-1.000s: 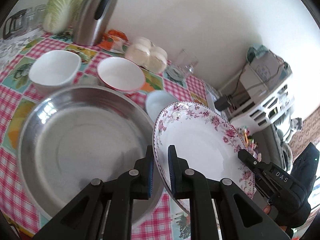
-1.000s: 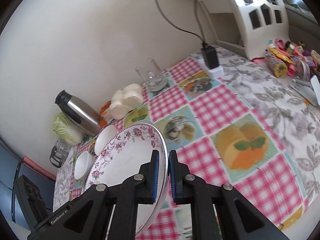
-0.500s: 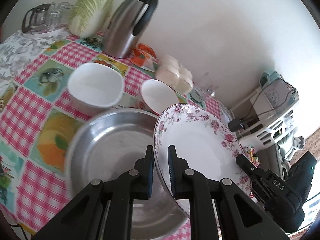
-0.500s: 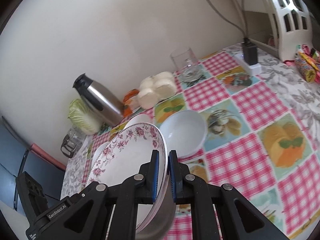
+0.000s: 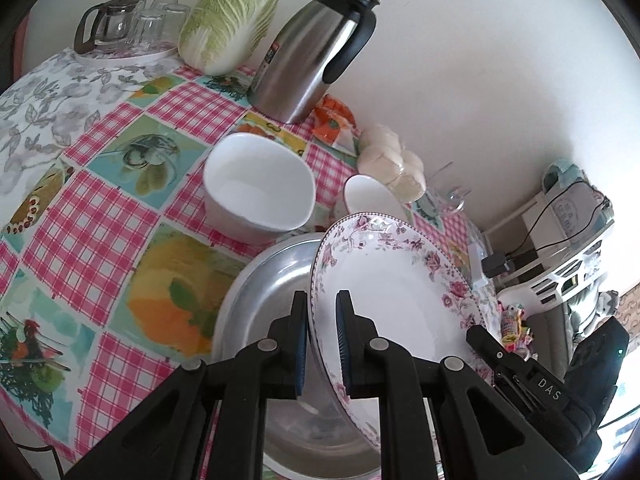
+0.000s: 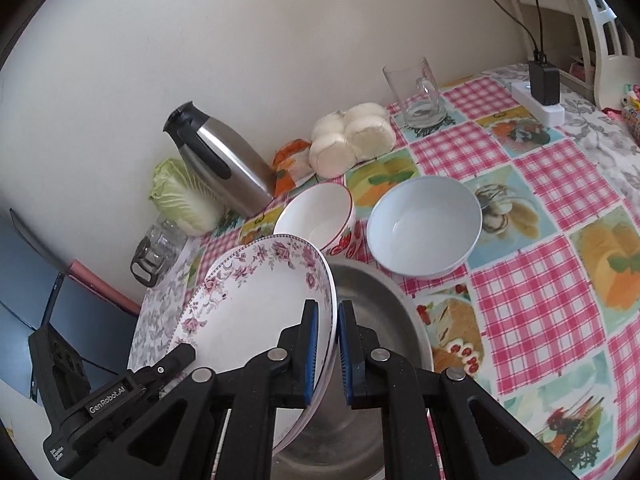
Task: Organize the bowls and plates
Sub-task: 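Carry the floral plate with both grippers over the steel plate and lower it, then lower the floral plate flat into the steel plate with both grippers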
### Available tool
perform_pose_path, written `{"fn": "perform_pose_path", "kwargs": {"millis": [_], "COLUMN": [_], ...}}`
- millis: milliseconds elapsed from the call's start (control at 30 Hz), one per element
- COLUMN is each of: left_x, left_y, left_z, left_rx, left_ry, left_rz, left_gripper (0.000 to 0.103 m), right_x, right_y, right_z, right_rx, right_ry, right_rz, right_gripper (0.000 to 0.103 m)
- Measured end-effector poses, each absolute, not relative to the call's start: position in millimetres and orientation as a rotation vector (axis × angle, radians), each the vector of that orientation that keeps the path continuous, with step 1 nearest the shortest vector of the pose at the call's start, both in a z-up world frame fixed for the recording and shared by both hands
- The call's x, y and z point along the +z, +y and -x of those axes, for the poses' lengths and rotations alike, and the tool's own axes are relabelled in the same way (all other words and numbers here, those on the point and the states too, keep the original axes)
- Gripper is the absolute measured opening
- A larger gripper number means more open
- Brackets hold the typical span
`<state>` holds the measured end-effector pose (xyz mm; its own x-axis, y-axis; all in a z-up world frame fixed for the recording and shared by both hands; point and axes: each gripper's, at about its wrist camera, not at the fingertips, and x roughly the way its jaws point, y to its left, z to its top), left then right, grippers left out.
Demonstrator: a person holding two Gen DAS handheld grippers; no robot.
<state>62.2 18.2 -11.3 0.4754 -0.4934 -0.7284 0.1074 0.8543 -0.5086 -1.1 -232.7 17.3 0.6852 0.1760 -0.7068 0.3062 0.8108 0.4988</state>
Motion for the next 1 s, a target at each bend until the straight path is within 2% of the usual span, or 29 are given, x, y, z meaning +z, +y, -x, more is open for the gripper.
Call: {"fn": "perform_pose_path", "kwargs": {"millis": [400, 1000], "left_x": [-42.4, -58.7], "left_y": [8.1, -6.6], "left_z": [-67.4, -69.7], "left_rx": [-0.341, -0.314], "left_ry": [1.148, 1.204], "left_rz": [0.383, 0.294], "left_gripper": [0.014, 0.014], "right_x": [-14.6, -32.4], "right_y": [-232.2, -238.1], "right_z": [-2.4, -5.2], "right_rx": [-0.106, -0.140], "right_ry": [0.941, 0.998], "right_rz": [-0.628, -0.633], "right_gripper": [0.011, 0.011]}}
